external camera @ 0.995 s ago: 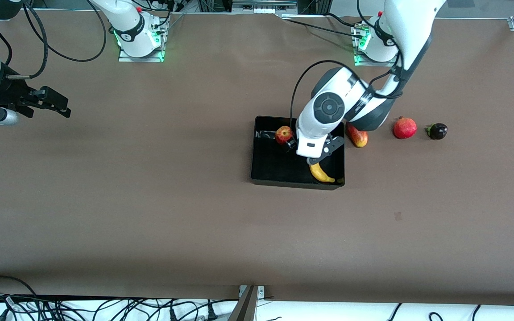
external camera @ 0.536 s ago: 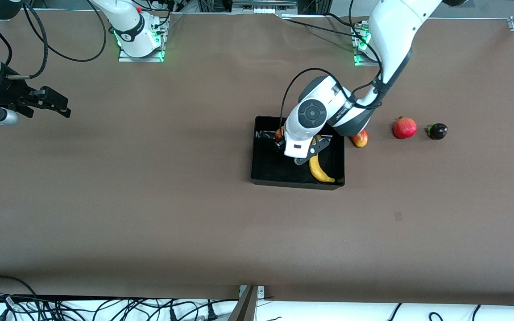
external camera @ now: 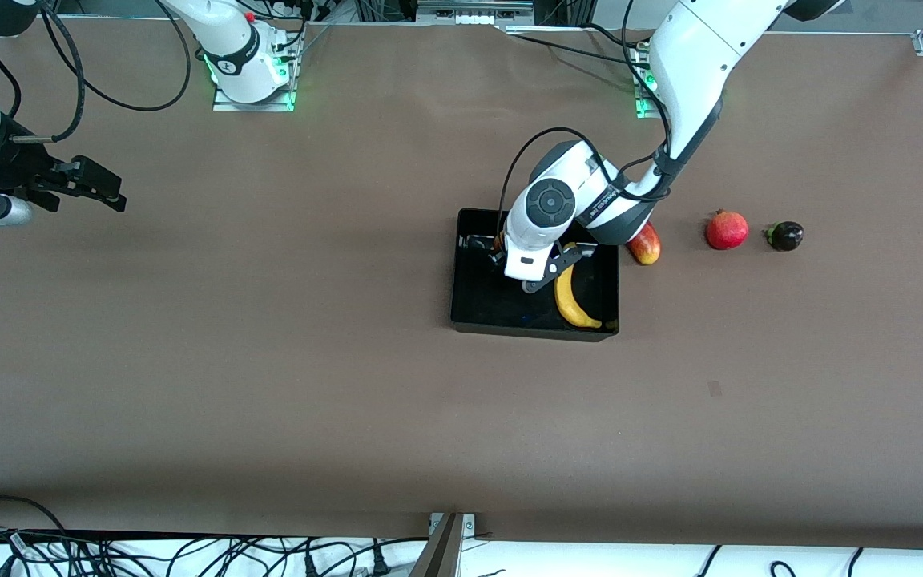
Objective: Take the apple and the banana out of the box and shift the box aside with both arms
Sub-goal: 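Reach the left gripper into the black tray above the small red apple, then close the left gripper on the small red apple and lift it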
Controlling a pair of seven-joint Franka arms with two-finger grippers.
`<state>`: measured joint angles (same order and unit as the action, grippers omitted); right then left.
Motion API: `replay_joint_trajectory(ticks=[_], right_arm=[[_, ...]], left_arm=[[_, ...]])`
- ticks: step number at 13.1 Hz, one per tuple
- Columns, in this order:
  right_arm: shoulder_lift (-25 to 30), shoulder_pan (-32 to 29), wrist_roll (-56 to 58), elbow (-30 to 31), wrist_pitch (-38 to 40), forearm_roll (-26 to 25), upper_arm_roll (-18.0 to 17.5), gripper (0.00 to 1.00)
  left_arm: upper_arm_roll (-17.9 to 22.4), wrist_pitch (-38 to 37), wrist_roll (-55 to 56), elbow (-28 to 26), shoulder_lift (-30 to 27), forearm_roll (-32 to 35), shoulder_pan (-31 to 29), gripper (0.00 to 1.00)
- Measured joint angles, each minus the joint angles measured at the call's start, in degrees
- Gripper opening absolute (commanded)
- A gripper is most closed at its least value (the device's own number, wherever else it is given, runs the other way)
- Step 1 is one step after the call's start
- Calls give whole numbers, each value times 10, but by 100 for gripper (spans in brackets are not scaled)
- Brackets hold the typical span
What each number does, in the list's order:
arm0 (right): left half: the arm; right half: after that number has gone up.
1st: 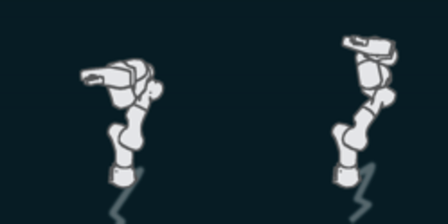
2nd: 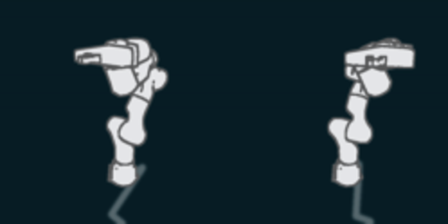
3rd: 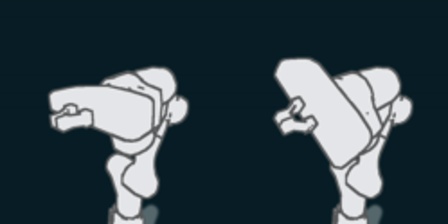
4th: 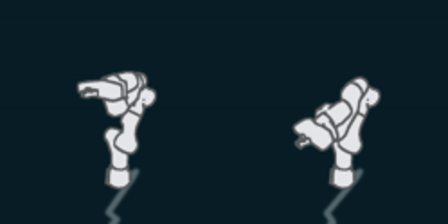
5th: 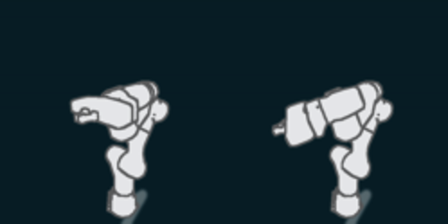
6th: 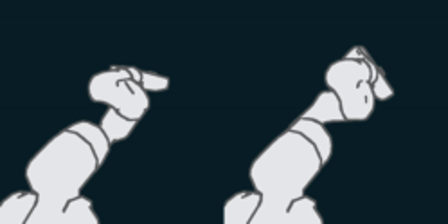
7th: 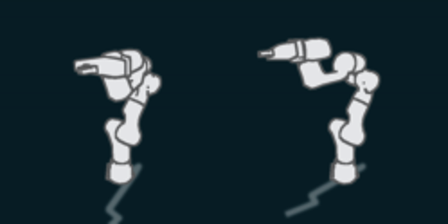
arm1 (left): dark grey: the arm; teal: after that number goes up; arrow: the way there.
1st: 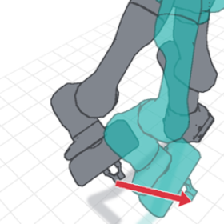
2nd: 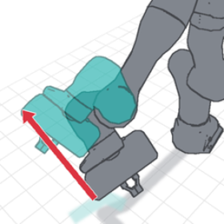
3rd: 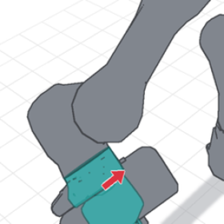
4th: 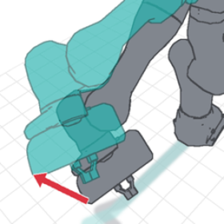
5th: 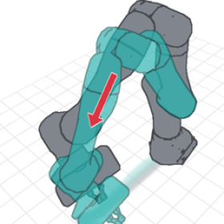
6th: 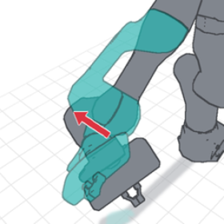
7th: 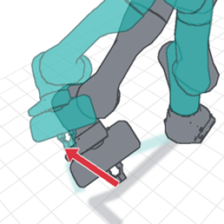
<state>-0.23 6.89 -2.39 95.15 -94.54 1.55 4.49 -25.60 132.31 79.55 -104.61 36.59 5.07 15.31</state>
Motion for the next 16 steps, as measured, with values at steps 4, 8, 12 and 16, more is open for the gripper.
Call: replay_joint_trajectory(ticks=[4,8,12,16], right_arm=[[0,0,0,0,0,0,0,100],[0,0,0,0,0,0,0,100],[0,0,0,0,0,0,0,100],[0,0,0,0,0,0,0,100]], left_arm=[[0,20,21,-17,3,17,1,57],[0,26,36,-21,2,18,6,0],[-1,23,43,-19,1,25,5,0],[1,-81,37,22,-33,27,-10,0]])
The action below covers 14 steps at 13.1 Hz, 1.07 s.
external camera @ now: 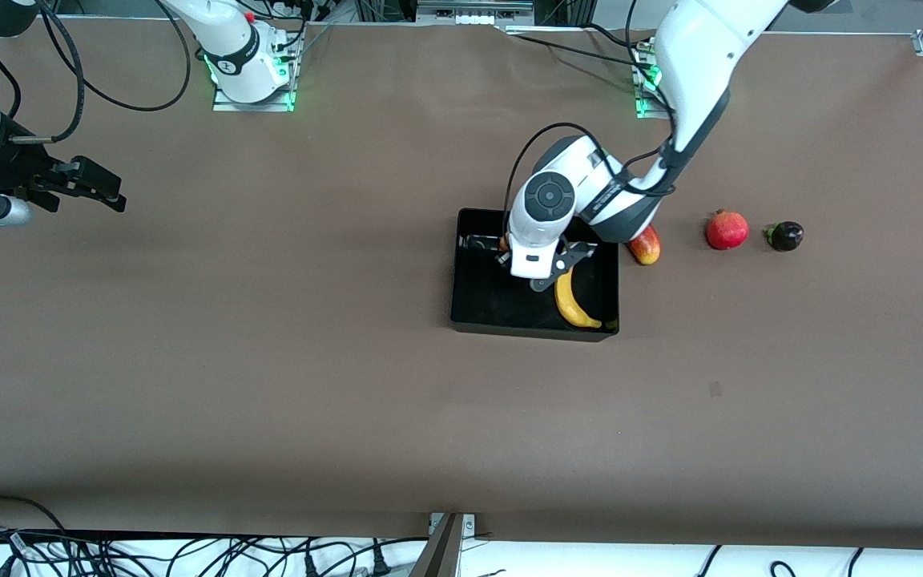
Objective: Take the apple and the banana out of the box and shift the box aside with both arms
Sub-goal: 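Close the left gripper on the small red apple and lift it, then carry the apple out of the tray and set it on the table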
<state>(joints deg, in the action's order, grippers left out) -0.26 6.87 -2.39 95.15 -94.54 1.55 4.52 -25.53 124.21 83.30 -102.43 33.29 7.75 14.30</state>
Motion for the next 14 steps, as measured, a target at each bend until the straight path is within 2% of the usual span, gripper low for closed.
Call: replay_joint_trajectory(ticks=[2,3,5,7,10,12,14], right_arm=[[0,0,0,0,0,0,0,100],[0,0,0,0,0,0,0,100],[0,0,0,0,0,0,0,100],[0,0,0,0,0,0,0,100],[0,0,0,0,0,0,0,100],[0,0,0,0,0,0,0,100],[0,0,0,0,0,0,0,100]], left_arm=[[8,-83,-39,43,-19,-14,-15,0],[25,-134,-82,70,-29,-29,-21,0],[61,-234,-195,124,-44,-47,-49,0],[93,-295,-318,162,-49,-49,-92,0],[157,-292,-510,170,-43,-39,-141,0],[191,-250,-607,169,-22,-36,-165,0],[206,-186,-647,167,15,-36,-177,0]])
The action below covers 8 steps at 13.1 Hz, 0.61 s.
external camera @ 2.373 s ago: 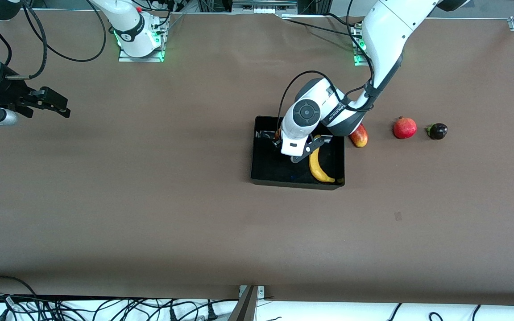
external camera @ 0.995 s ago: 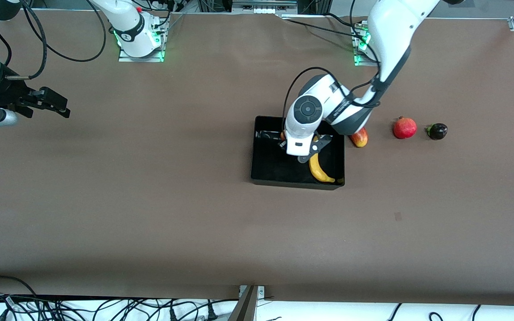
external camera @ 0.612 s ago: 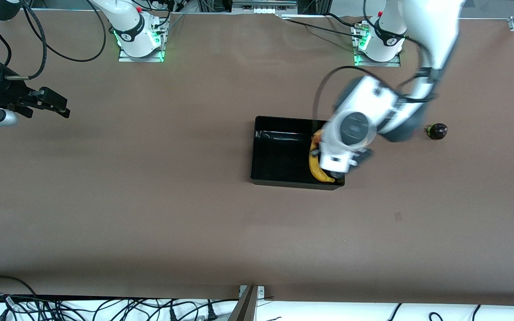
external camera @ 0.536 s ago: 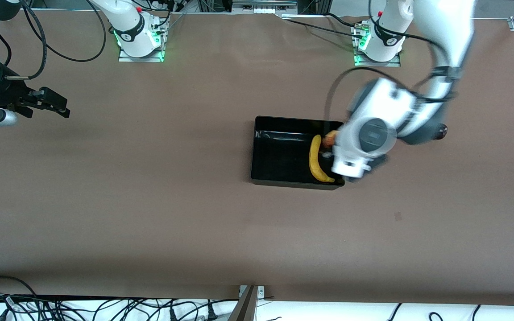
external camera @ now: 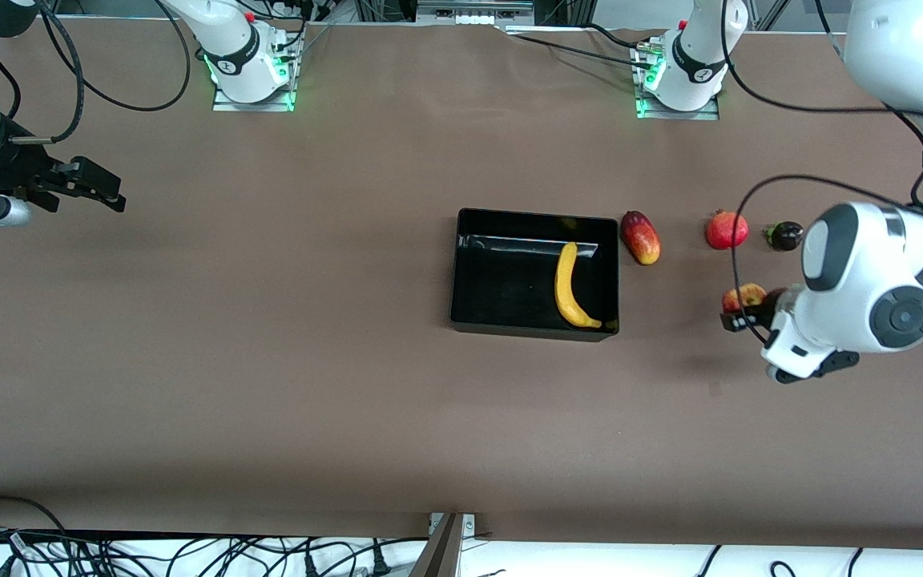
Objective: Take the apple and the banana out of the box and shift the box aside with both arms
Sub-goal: 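Carry the apple out of the tray and set it on the table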
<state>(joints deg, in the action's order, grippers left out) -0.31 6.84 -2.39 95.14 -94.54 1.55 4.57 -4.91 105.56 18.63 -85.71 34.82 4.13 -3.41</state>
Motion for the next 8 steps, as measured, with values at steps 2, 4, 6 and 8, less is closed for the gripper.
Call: replay_joint_trajectory(ticks=[2,4,6,8], right_arm=[[0,0,0,0,0,0,0,100],[0,0,0,0,0,0,0,100],[0,0,0,0,0,0,0,100],[0,0,0,0,0,0,0,100]], left_arm=[[1,75,-4,-5,43,0,-4,0],[0,142,-4,-21,74,0,-3,0],[0,184,-4,-37,86,1,-2,26],[0,187,-4,-40,84,2,-2,100]])
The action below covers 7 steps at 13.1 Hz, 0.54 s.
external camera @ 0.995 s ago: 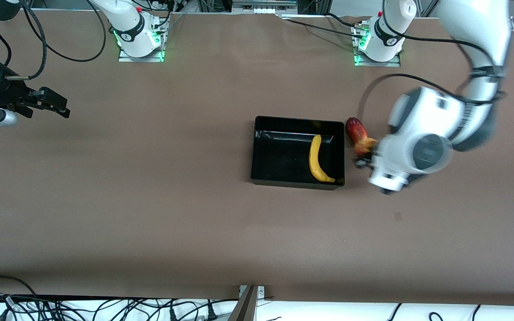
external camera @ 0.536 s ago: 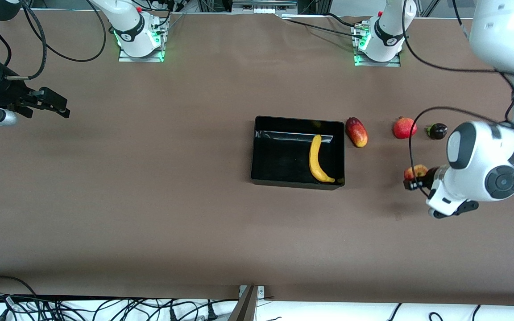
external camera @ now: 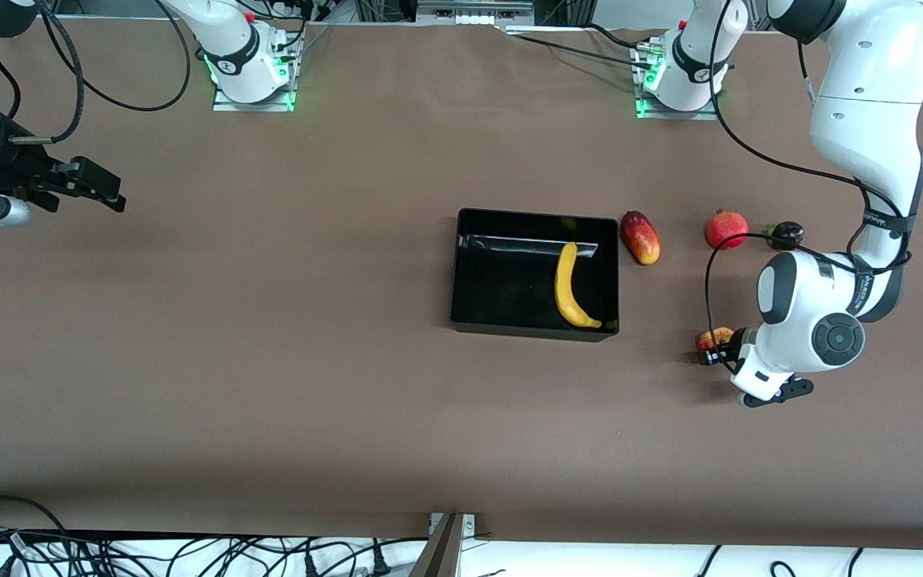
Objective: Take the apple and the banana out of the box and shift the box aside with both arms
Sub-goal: 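Carry the apple out of the tray and set it on the table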
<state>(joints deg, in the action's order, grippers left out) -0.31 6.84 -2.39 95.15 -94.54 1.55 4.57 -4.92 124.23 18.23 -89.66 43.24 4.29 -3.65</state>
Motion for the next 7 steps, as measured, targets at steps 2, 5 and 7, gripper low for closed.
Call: replay_joint_trajectory(ticks=[2,5,7], right_arm=[[0,0,0,0,0,0,0,100],[0,0,0,0,0,0,0,100],[0,0,0,0,0,0,0,100]], left_arm=[[0,3,0,-1,0,1,0,100],[-5,-45,1,6,-15,1,1,100],[-13,-124,28,23,-55,-11,11,100]])
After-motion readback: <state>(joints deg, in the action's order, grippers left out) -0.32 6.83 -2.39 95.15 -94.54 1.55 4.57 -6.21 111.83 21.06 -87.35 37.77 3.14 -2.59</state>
